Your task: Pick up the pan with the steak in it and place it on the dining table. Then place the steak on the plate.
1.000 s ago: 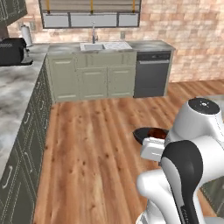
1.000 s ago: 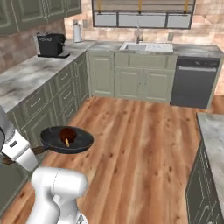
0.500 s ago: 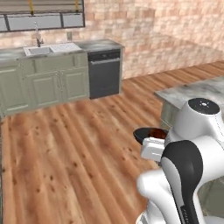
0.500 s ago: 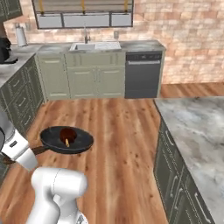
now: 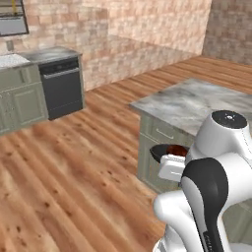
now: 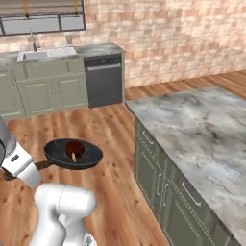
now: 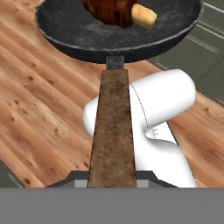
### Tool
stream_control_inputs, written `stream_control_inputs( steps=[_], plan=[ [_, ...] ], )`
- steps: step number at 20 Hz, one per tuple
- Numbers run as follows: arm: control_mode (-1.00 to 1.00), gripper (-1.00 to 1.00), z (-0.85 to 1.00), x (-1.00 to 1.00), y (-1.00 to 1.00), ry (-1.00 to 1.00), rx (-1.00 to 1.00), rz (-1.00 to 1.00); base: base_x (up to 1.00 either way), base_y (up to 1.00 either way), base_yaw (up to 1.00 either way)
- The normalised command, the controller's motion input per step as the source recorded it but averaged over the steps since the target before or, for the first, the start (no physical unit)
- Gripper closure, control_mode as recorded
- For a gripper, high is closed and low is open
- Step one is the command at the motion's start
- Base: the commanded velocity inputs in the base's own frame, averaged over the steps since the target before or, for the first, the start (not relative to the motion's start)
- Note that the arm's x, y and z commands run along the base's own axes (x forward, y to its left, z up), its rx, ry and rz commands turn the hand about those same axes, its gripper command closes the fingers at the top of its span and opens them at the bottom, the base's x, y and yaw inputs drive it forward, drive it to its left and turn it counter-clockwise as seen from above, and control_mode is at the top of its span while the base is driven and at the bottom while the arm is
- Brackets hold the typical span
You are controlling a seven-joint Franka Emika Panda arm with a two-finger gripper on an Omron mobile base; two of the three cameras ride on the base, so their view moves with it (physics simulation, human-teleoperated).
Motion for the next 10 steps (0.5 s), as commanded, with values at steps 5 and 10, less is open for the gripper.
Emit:
stream_control_inputs(
  steps=[5,10],
  plan=[
    [1.00,1.00,0.00,0.00,0.00,0.00,0.00,0.00,0.03,0.00,-0.49],
    [1.00,1.00,0.00,0.00,0.00,0.00,0.00,0.00,0.04,0.00,-0.49]
  ],
)
